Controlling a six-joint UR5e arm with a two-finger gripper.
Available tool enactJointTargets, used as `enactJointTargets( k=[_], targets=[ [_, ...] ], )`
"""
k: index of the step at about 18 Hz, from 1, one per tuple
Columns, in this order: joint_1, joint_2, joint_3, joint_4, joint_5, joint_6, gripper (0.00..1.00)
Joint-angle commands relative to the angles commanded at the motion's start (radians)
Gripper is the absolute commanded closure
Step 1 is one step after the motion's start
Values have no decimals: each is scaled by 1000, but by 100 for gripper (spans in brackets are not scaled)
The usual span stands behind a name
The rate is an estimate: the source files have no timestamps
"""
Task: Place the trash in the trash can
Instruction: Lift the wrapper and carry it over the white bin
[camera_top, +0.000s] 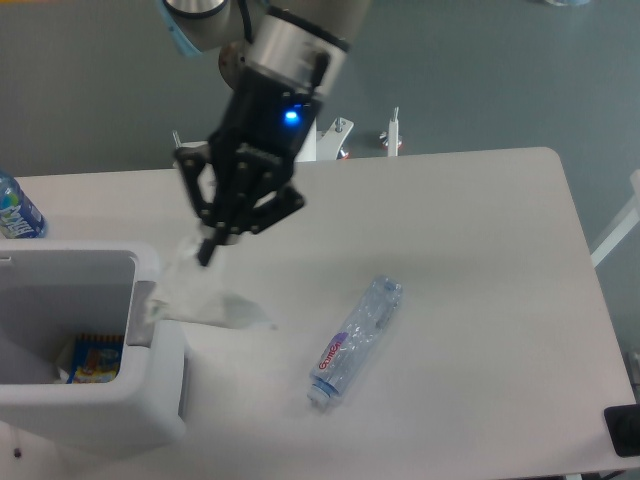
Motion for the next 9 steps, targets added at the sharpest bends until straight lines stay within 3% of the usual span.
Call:
enactJointTargets(
  k=[9],
  targets=[
    [-107, -54, -6, 29, 2, 3, 100]
  ],
)
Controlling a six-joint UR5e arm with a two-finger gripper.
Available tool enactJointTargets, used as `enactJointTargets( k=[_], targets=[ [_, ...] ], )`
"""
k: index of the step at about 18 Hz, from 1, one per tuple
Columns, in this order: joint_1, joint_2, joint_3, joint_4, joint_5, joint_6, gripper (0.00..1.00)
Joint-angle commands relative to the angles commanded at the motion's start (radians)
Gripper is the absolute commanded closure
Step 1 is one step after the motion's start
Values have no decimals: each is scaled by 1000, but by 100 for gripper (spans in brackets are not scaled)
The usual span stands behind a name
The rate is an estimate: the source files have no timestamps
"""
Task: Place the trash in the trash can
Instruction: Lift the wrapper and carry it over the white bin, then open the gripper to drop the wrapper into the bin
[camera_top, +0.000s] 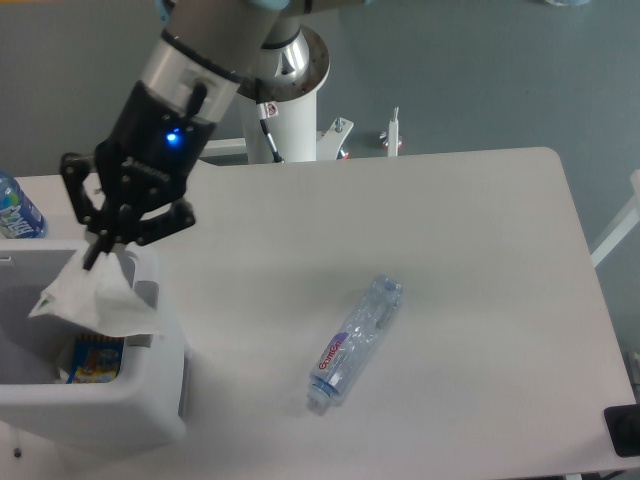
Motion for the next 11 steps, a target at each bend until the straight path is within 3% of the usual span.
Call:
enactJointTargets(
  k=[1, 3, 4, 5, 6, 7, 8, 11],
  targets=[
    [-14, -9, -2, 2, 5, 2, 100],
    [-20, -23, 0, 6, 5, 6, 76],
    [-20, -25, 0, 6, 5, 9, 72],
    [-20, -25, -2, 12, 5, 12, 61],
    [-20, -28, 0, 21, 6, 23, 33],
    [-20, -31, 0, 29, 8, 47, 13],
    [-20, -31, 5, 29, 15, 66, 0],
    [-17, -32, 28, 31, 21, 84, 0]
  ],
)
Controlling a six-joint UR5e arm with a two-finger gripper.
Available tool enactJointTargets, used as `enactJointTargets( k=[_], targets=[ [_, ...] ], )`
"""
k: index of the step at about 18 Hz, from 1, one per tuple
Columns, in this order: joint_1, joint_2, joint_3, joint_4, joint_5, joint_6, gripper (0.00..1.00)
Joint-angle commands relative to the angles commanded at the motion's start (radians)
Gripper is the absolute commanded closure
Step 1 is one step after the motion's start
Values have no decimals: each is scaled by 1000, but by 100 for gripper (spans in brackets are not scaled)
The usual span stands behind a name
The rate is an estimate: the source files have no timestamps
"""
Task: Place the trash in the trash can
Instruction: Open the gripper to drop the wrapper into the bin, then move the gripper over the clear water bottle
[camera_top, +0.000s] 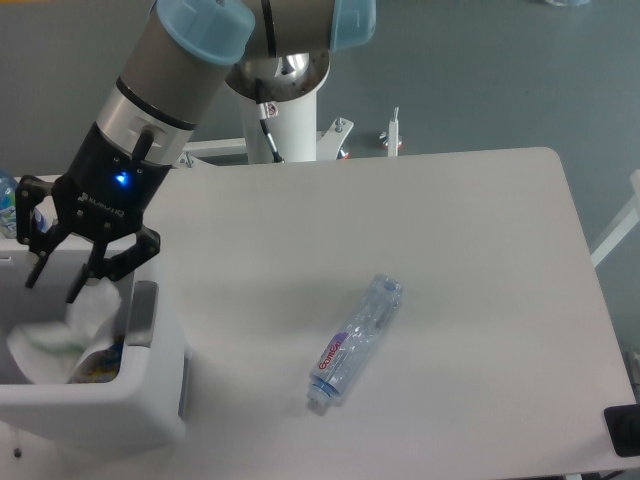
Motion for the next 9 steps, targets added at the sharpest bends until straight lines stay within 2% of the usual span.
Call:
enactJointTargets(
  k=[2, 7, 9],
  targets=[
    [17, 0, 15, 0, 37, 9, 0],
    [112, 8, 37, -5, 342, -14, 0],
    [170, 9, 22, -8, 357, -17, 0]
  ],
)
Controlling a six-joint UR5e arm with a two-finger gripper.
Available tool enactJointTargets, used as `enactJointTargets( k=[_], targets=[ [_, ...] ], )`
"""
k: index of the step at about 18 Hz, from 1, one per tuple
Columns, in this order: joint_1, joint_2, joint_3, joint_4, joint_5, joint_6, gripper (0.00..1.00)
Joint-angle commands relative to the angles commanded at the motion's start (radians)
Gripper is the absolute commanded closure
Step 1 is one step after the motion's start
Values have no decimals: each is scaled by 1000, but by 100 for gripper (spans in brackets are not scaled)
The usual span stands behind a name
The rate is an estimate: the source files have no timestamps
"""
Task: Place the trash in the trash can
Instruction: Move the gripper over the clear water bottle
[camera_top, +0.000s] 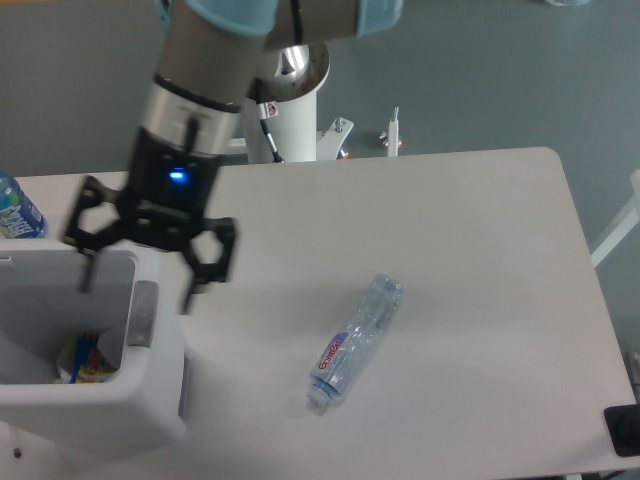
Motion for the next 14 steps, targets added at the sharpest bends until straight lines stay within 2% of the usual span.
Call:
enactJointTargets(
  k=[6, 10, 12, 14],
  targets=[
    [172, -9, -18, -2, 8, 69, 0],
    [232, -9, -110, 0, 69, 331, 0],
    [235, -23, -124, -11, 113, 454, 0],
    [237, -47, -127, -23, 123, 514, 0]
  ],
)
